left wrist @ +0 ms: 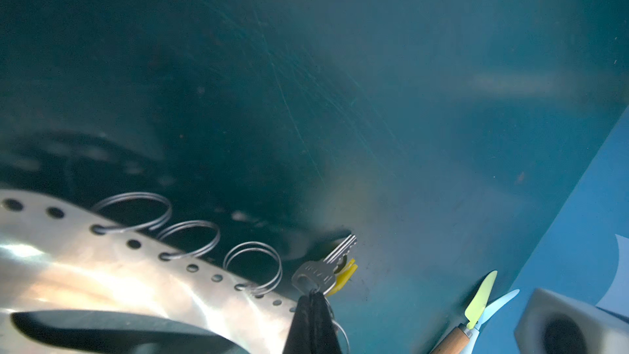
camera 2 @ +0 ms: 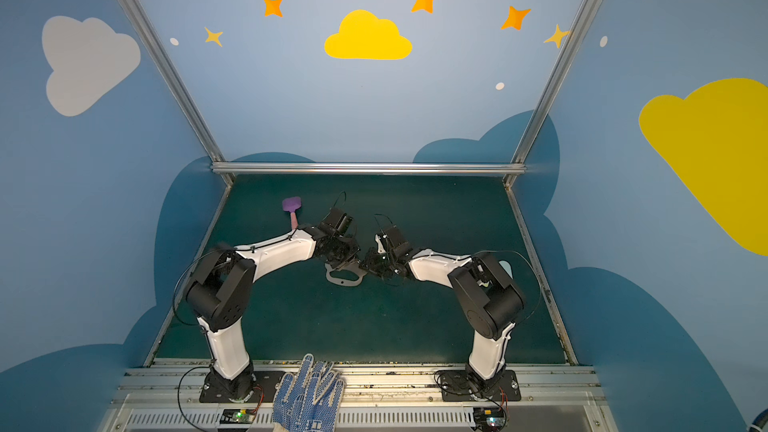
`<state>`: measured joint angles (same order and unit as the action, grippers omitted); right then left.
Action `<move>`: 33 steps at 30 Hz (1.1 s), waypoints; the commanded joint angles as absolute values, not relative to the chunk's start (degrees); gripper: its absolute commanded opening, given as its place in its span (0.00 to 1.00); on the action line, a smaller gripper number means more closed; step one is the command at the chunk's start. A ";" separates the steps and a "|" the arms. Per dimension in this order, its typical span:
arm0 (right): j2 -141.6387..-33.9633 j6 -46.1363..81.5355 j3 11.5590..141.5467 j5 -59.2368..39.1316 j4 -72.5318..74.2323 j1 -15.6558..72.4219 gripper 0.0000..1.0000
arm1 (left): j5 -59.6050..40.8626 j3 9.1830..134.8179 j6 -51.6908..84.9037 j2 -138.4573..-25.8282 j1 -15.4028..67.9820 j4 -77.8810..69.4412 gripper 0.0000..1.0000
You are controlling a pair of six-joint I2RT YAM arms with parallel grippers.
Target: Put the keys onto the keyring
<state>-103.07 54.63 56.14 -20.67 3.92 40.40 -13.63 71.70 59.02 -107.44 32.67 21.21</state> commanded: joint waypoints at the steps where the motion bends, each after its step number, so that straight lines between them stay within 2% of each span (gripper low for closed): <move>1: -103.88 53.92 57.41 -19.48 2.24 40.65 0.15 | -13.27 70.95 59.32 -105.57 32.56 20.79 0.04; 7: -103.62 53.70 57.13 -18.63 2.04 40.48 0.11 | -13.44 70.76 58.93 -105.21 32.63 20.67 0.04; 12: -103.54 52.79 57.30 -19.16 2.37 40.44 0.00 | -13.88 70.42 58.93 -105.23 32.52 20.43 0.04; 20: -102.41 50.44 56.56 -21.42 2.55 40.27 0.00 | -13.01 69.82 57.64 -104.55 32.09 21.07 0.04; 33: -101.71 45.65 53.94 -38.92 3.25 35.53 0.00 | -14.28 70.68 51.97 -104.50 31.90 23.88 0.04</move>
<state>-103.15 47.55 54.98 -32.69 3.53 36.49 -15.07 70.46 54.39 -105.95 32.34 22.11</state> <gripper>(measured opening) 0.050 0.047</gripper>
